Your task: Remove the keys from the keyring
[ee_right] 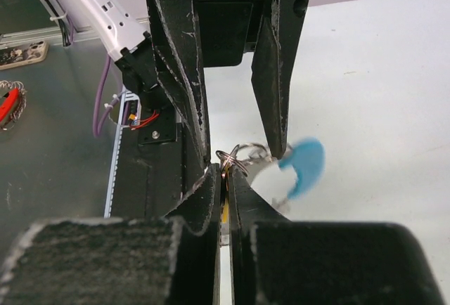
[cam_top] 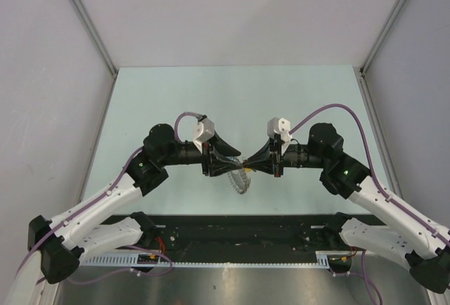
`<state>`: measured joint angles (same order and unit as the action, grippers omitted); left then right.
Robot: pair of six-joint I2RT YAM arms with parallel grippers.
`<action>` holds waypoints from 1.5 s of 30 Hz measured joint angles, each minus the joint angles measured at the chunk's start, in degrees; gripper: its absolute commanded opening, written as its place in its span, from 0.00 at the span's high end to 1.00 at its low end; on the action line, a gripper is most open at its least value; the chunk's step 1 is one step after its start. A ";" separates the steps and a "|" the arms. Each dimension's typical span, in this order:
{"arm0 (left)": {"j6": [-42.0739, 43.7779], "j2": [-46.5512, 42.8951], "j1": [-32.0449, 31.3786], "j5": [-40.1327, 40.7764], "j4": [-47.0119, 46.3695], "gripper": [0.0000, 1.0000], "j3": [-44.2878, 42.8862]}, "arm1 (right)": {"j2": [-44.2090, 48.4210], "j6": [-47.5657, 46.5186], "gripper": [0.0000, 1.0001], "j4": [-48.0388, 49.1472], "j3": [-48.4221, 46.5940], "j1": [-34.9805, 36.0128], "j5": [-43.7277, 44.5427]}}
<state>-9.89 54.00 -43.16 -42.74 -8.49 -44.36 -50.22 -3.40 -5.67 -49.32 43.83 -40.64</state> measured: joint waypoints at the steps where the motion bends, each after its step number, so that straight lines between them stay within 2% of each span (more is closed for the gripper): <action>1: 0.04 0.13 -0.15 0.00 0.00 0.56 -0.04 | 0.02 0.07 1.00 0.00 0.00 0.00 0.00; 6: 0.52 0.48 -0.66 -0.42 0.17 0.69 -0.11 | 0.22 0.22 1.00 -0.09 0.00 0.07 0.11; 9: 1.01 0.50 -0.87 -1.14 0.44 0.87 -0.24 | 0.33 0.17 1.00 -0.07 0.00 0.04 0.24; 10: 1.22 0.50 -0.94 -1.14 0.59 0.89 -0.31 | 0.37 0.22 1.00 -0.09 0.00 0.07 0.24; 11: 1.38 0.50 -0.98 -1.25 0.76 0.89 -0.37 | 0.39 0.13 1.00 -0.22 0.00 0.04 0.33; 13: 1.53 0.50 -1.03 -1.44 1.42 0.69 -0.59 | 0.42 -0.07 1.00 -0.50 0.00 0.04 0.35; 15: 2.75 0.52 -1.09 -1.40 3.17 0.58 -1.27 | 0.42 -1.29 1.00 -0.96 0.00 0.11 0.04; 20: 7.67 -0.46 -1.09 0.52 13.03 0.50 -4.57 | 0.63 -6.29 1.00 -4.74 -0.04 0.61 -0.94; 24: 11.28 -3.61 -1.09 3.02 18.67 0.42 -5.27 | 0.72 -13.40 1.00 -11.32 -1.66 0.92 -1.38; 28: 12.50 -4.83 -1.09 3.41 19.63 0.40 -5.29 | -0.90 -24.68 1.00 -18.21 -5.31 1.40 -1.79; 34: 13.66 -0.85 -1.01 0.63 20.22 0.40 -6.01 | -3.21 -41.81 1.00 -26.99 -7.54 4.09 -0.96; 45: 16.26 4.17 2.95 -15.08 21.31 0.39 -7.85 | -3.91 -64.94 1.00 -30.32 -8.57 6.80 3.39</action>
<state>6.37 58.17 -40.21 -57.82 12.82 -52.21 -54.13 -68.34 -35.99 -57.89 50.63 -37.26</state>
